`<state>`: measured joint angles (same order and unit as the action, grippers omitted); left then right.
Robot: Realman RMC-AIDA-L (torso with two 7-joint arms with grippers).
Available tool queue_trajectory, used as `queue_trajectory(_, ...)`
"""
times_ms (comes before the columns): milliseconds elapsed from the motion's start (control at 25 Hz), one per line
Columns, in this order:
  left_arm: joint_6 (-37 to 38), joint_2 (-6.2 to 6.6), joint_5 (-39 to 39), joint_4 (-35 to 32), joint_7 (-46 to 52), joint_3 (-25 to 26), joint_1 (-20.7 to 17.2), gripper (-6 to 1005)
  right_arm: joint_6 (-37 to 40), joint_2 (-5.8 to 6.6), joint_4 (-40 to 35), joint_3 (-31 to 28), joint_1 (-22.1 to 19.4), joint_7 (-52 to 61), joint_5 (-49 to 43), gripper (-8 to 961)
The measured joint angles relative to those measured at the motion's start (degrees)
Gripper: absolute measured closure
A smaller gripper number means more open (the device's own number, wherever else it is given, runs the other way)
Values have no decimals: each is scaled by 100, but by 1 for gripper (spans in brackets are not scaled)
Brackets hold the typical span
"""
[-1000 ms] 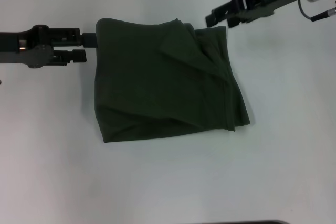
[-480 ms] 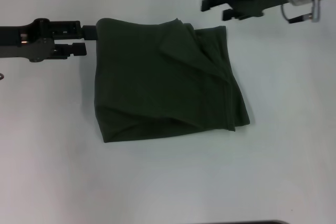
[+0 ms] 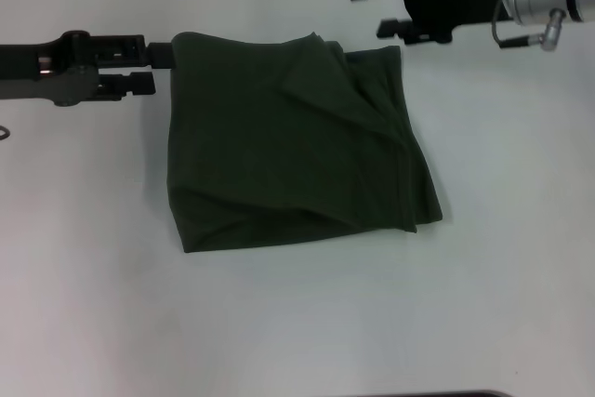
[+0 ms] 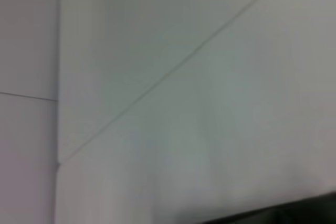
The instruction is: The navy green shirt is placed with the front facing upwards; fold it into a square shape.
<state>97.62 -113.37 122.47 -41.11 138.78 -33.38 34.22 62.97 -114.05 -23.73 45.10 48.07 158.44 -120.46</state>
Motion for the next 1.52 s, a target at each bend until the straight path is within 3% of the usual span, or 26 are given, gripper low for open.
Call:
queue_trajectory(200,0,9,-4,0,-23,-1,22,270,269,51,-112,129,40,59,-547,226)
queue_trajectory(520,15,3,-4,7,-27,7,23,270,860,169,-891,640,85,13,-1242,227)
queue_trajectory(720,6,-11,-4,15,-26,7,23,270,640,43,-836,1132,211,15,-1397,228)
queue_trajectory(1040,-29,-24,-4,24,-24,-5,27,269,272,-149,-628,1224,362,47,-1408,229)
queue_trajectory(1280,-48,-29,-4,32,-26,-10,50,269,225,-181,-570,1268,377,70,-1409,228)
queue_trajectory(1520,-57,-49,-4,33,-50,-15,68,269,215,-195,-548,1233,326,80,-1409,332)
